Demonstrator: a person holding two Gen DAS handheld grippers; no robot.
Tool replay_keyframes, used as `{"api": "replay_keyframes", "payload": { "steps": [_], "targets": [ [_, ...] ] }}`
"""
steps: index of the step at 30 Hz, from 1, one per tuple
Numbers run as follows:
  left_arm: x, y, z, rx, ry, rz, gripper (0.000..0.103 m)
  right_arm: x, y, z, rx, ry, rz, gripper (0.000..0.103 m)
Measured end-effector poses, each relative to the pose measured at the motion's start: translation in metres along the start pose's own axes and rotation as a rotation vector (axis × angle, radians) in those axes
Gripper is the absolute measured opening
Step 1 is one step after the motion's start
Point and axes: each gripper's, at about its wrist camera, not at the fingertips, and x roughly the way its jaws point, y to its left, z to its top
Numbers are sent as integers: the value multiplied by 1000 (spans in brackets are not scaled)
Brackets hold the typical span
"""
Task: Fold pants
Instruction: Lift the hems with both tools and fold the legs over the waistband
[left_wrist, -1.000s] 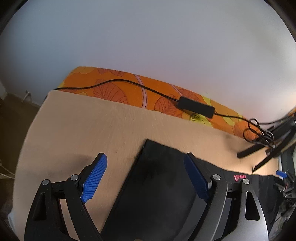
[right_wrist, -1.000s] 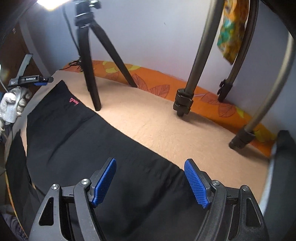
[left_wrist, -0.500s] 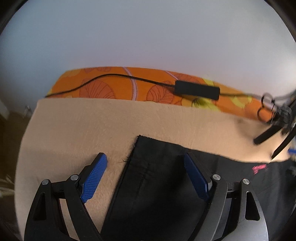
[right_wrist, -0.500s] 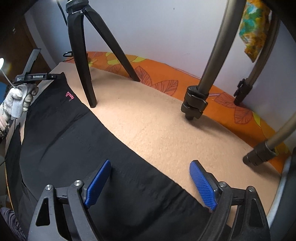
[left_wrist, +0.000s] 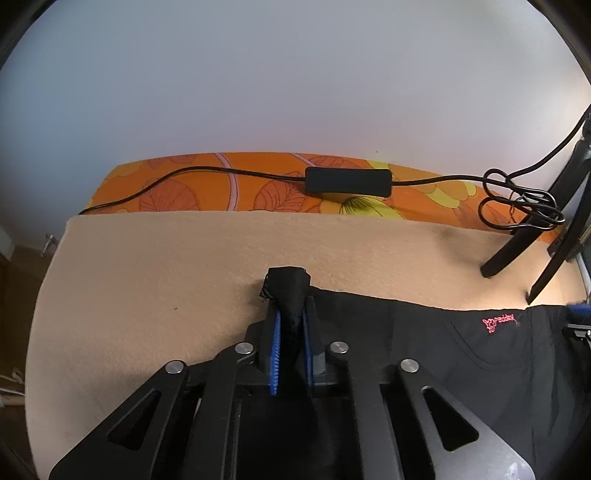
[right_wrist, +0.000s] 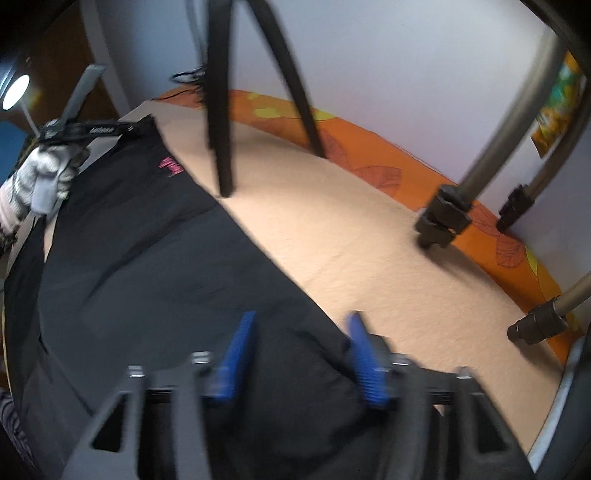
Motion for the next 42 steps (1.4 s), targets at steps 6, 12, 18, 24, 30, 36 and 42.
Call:
{"api": "replay_keyframes", "payload": {
  "steps": [6, 12, 18, 24, 30, 36, 42],
  "targets": [
    [-28, 0, -4, -20, -37, -43, 5, -18, 11, -8, -14, -26, -37, 5],
    [-55, -5, -1, 4, -97, -48, 5, -52, 13, -19, -7, -93, -64, 3],
    [-111, 3, -13, 11, -166, -55, 5, -92, 40, -26, -20, -168, -81, 3],
    [-159, 7, -35, 0, -215, -68, 5, -147, 72, -44, -65, -235, -93, 3],
    [-207, 18, -76, -24, -260, -85, 5, -188, 117, -71, -91, -279, -80, 3],
    [-242, 25, -138, -39, -282, -76, 5, -206, 165, -110, -128, -272, -31, 2],
    [-247, 36, -210, -81, -245, -65, 5, -188, 209, -158, -167, -211, 34, 2]
  ]
}}
